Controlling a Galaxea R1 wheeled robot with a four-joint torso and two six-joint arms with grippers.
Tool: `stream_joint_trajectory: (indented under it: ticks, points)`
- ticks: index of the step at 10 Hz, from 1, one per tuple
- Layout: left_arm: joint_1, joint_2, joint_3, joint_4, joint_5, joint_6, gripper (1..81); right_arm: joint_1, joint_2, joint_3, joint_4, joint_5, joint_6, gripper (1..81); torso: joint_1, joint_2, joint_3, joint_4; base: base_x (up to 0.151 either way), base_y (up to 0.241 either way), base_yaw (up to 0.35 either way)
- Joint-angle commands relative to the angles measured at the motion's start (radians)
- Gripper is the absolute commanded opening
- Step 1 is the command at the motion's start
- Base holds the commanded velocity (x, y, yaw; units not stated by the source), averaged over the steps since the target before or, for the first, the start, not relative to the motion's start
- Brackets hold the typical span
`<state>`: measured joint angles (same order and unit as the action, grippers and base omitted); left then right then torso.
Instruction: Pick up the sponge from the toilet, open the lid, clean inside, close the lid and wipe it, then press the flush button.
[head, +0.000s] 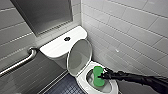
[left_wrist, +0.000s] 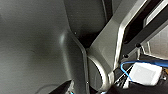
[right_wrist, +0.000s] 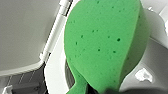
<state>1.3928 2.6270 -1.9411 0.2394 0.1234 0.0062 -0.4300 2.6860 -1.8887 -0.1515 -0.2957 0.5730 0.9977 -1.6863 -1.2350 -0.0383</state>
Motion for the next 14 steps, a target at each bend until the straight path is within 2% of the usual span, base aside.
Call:
stream_joint_trajectory:
  ticks: [1,5,9,11,12,14]
  points:
    - [0.010,-0.014,0.024,-0.008,0.081,0.006,81.1,0.154,0.091,-0.104,-0.049,-0.036,0.004,1.0,0.000,0.000,0.000,0.000,0.000,0.000,0.000]
    - [0.010,-0.018,0.022,-0.009,0.082,0.006,81.1,0.201,0.165,-0.194,-0.095,0.020,0.001,1.0,0.000,0.000,0.000,0.000,0.000,0.000,0.000]
    - [0.010,-0.018,0.027,-0.009,0.082,0.006,81.1,0.099,0.220,-0.349,-0.100,0.058,-0.002,1.0,0.000,0.000,0.000,0.000,0.000,0.000,0.000]
    - [0.012,-0.024,0.028,-0.009,0.081,0.006,81.1,0.044,0.162,-0.354,-0.088,0.107,0.015,1.0,0.000,0.000,0.000,0.000,0.000,0.000,0.000]
    - [0.013,-0.024,0.028,-0.008,0.081,0.008,81.1,0.020,0.097,-0.283,-0.092,0.109,0.038,1.0,0.000,0.000,0.000,0.000,0.000,0.000,0.000]
    - [0.013,-0.013,0.028,-0.003,0.082,0.008,81.1,-0.030,-0.021,-0.162,-0.091,0.144,0.048,1.0,0.000,0.000,0.000,0.000,0.000,0.000,0.000]
